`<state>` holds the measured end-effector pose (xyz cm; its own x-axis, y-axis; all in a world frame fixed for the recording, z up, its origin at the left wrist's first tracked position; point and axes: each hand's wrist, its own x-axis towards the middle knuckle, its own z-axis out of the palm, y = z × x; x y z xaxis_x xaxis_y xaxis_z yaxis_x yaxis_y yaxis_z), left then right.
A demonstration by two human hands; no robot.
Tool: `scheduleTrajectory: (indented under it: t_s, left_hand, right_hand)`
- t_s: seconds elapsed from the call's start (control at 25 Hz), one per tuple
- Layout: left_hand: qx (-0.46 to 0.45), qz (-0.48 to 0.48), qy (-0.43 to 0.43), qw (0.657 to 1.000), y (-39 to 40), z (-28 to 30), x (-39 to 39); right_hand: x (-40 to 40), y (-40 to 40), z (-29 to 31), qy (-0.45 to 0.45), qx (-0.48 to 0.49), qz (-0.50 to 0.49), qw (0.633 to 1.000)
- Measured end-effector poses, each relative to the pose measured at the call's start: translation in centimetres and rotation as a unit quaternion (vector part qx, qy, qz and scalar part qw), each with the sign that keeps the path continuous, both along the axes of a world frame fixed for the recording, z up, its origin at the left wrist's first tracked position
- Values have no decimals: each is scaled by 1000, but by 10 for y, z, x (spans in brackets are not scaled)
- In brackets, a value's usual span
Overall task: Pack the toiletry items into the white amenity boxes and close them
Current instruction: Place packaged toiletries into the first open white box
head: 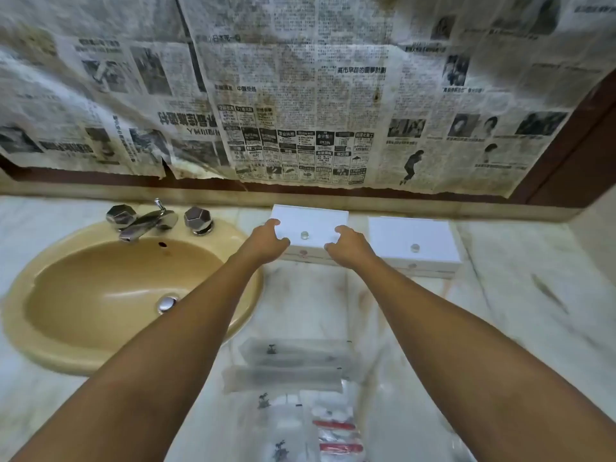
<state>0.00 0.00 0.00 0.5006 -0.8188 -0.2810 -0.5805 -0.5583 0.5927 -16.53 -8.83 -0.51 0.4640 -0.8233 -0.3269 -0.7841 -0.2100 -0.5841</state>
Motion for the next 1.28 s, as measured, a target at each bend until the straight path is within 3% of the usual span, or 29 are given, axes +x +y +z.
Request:
scheduleTrajectory:
  t_s: [0.52,1.28]
  left_hand:
    - [19,31,26,999,4,-8,-4]
    - [36,24,53,998,131,5,-79]
  right_hand:
    - [12,10,-6,-44,32,-61,997]
    - [-63,115,-17,-9,11,-48,999]
